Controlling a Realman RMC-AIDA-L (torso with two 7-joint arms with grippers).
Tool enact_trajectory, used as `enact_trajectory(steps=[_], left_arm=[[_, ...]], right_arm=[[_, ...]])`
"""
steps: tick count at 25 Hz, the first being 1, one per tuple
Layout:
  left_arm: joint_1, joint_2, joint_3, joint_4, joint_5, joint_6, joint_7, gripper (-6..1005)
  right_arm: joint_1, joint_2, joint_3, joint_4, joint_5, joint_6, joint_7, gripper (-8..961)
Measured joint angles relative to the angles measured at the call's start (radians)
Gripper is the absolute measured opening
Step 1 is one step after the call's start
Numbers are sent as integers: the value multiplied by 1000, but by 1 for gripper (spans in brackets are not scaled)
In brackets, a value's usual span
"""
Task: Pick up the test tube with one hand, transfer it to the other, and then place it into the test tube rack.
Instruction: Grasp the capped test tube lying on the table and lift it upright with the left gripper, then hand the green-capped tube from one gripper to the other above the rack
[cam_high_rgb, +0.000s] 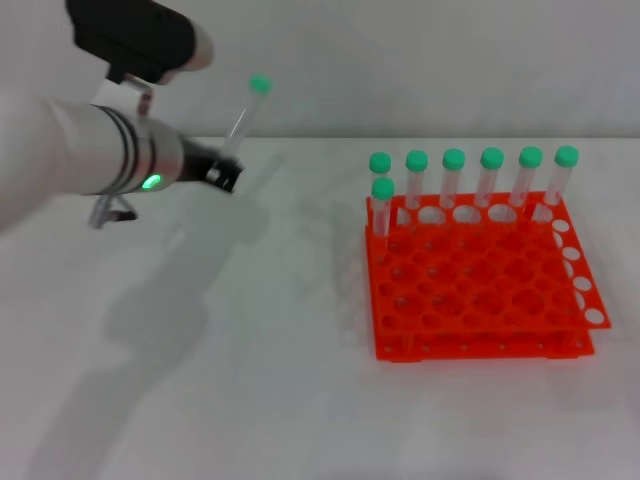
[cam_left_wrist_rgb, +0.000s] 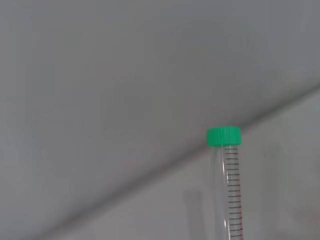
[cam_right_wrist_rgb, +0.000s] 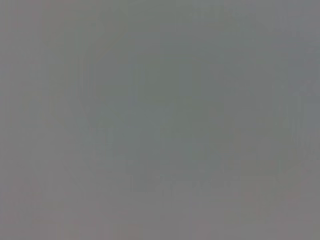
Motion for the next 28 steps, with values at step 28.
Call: enact_trajectory(steps=[28], left_arm=[[134,-5,498,-124,-14,-968,8,238]], right_arm=[[110,9,-357,-80,-6,34,225,811]])
